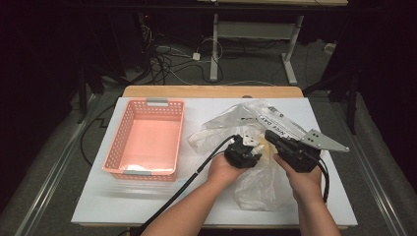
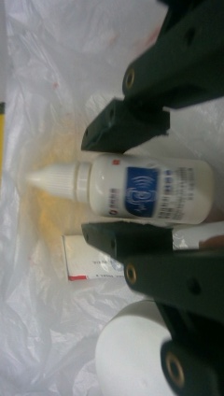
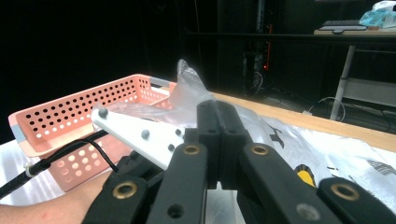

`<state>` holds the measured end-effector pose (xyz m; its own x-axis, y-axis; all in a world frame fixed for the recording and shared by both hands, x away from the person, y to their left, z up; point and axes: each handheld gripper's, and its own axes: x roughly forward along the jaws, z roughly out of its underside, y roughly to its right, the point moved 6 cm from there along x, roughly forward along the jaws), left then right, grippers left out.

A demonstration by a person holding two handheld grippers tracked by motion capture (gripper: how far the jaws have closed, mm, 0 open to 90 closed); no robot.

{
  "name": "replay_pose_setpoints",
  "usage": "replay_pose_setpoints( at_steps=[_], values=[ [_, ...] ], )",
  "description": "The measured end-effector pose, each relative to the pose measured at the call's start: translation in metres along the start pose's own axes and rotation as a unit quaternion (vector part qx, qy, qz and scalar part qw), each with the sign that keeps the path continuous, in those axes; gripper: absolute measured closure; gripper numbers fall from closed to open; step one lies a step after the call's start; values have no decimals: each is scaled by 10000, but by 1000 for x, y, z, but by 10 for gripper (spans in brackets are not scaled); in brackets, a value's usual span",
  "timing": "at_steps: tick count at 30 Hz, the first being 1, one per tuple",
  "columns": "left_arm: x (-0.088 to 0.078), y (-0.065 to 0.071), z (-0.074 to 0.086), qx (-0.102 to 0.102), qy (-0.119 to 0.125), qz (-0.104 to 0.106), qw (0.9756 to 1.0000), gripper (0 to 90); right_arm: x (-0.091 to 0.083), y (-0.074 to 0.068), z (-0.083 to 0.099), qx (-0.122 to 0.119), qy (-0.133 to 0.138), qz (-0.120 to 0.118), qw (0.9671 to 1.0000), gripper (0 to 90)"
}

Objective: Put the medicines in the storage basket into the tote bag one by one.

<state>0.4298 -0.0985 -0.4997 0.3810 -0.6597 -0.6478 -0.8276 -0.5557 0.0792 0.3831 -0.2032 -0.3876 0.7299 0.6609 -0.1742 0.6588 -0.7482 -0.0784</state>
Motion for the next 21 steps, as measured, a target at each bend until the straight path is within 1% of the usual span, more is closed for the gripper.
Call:
replay_pose_setpoints(
  at_steps=[2, 4, 6, 7, 8, 9, 10, 12, 14, 16, 18, 20, 21],
  values=[
    [-3, 1, 0, -12, -17, 110, 9999, 479, 0, 1, 0, -47, 7, -10, 10000, 900],
    [-7, 2, 1, -22, -36, 181, 9998, 475, 1, 1, 1, -63, 2, -15, 10000, 900],
    [-13, 2, 4, -20, -43, 238, 9997, 474, 1, 1, 2, -29, -42, -13, 10000, 900],
    [-16, 2, 6, -39, -48, 259, 9996, 454, 1, 1, 2, -34, -48, -11, 10000, 900],
    [-21, 1, 8, -44, -58, 208, 9998, 446, 1, 0, 2, -29, -54, -9, 10000, 900],
    [-25, 1, 10, -50, -39, 238, 9997, 446, 1, 0, 2, -32, -55, -6, 10000, 900],
    [-30, 0, 13, 2, -15, 217, 9998, 446, 1, 0, 2, -33, -53, -5, 10000, 900],
    [-41, 1, 19, -1, 0, 233, 9997, 445, 2, 0, 2, -60, -41, -2, 10000, 900],
    [-53, 2, 26, -44, 100, 245, 9996, 419, 2, -1, 2, -29, -56, 2, 10000, 900],
    [-63, 2, 34, -90, 153, 286, 9994, 418, 3, -1, 3, -59, -81, -26, 9999, 900],
    [-72, 2, 42, -61, 167, 309, 9994, 388, 4, -2, 3, -82, -82, -20, 9999, 900],
    [-82, 1, 50, -68, 223, 315, 9992, 386, 5, -2, 3, -83, -94, -30, 9999, 900],
    [-86, 1, 53, -90, 248, 321, 9991, 371, 5, -3, 3, -77, -105, -24, 9999, 900]
  ],
)
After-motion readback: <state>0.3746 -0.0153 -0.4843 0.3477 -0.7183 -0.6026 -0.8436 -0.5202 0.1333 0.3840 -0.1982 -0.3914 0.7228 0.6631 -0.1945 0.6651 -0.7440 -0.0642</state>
